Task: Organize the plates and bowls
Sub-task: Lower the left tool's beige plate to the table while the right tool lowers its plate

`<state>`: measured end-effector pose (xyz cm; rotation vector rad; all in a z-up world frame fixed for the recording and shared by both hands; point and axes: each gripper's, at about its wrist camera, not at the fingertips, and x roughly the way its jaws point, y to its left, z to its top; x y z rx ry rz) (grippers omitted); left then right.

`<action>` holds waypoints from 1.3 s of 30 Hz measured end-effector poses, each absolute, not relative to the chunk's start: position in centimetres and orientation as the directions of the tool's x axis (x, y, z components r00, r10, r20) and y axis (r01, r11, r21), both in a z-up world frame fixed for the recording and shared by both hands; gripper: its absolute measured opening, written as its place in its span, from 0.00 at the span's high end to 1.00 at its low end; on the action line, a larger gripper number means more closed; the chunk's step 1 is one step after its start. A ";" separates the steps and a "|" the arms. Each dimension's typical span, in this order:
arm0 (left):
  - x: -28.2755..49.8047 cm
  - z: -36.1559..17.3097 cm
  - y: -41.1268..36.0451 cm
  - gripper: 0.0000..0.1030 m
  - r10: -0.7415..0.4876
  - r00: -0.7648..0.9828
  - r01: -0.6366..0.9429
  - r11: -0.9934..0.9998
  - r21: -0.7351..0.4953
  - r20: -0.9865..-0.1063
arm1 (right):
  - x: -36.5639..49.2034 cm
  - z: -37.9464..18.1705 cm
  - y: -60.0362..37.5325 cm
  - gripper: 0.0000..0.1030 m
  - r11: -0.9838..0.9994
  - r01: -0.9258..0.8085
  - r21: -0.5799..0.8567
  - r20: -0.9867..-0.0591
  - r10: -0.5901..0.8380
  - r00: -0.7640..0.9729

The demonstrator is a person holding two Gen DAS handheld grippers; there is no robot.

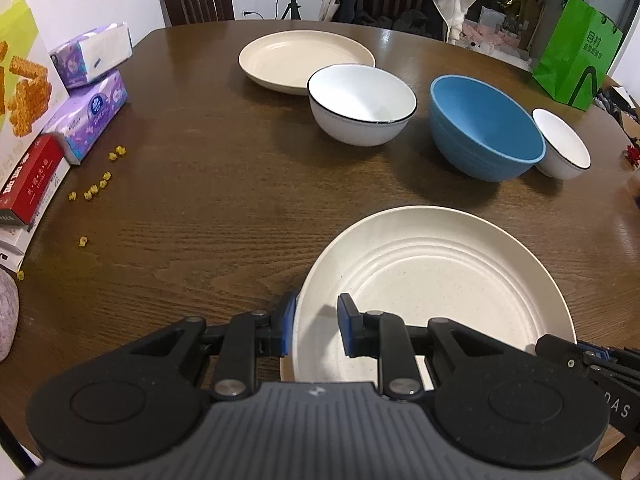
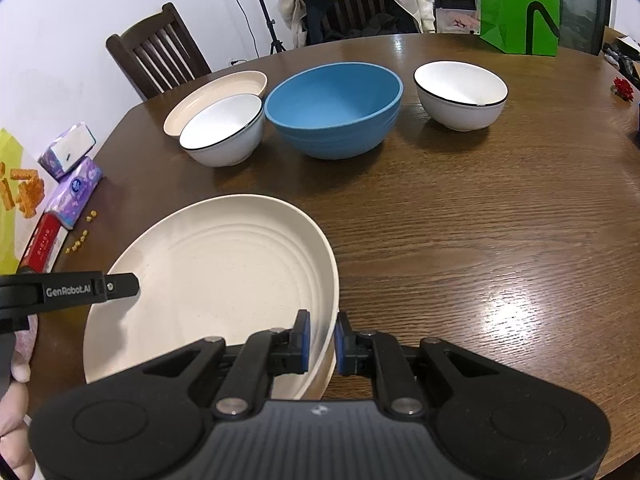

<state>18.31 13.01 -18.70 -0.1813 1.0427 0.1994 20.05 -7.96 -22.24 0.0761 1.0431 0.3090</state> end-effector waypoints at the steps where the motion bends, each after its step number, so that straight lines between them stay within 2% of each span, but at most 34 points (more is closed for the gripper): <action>1: 18.4 -18.9 13.0 0.78 0.078 0.486 -0.250 0.967 -0.053 -0.870 | 20.1 -22.3 -7.9 0.88 0.954 -0.219 0.205 -0.838 0.286 0.464; 13: 18.4 -19.9 12.4 0.78 0.102 0.482 -0.242 0.970 -0.020 -0.870 | 20.0 -23.0 -7.0 0.88 0.950 -0.264 0.164 -0.836 0.276 0.475; 33: 17.8 -21.3 12.0 0.78 0.139 0.467 -0.220 0.975 0.037 -0.873 | 19.0 -24.4 -4.7 0.85 0.933 -0.361 0.001 -0.831 0.201 0.519; 39: 17.7 -21.4 11.4 0.78 0.165 0.470 -0.200 0.977 0.078 -0.867 | 18.4 -24.8 -3.6 0.84 0.915 -0.394 -0.089 -0.823 0.155 0.546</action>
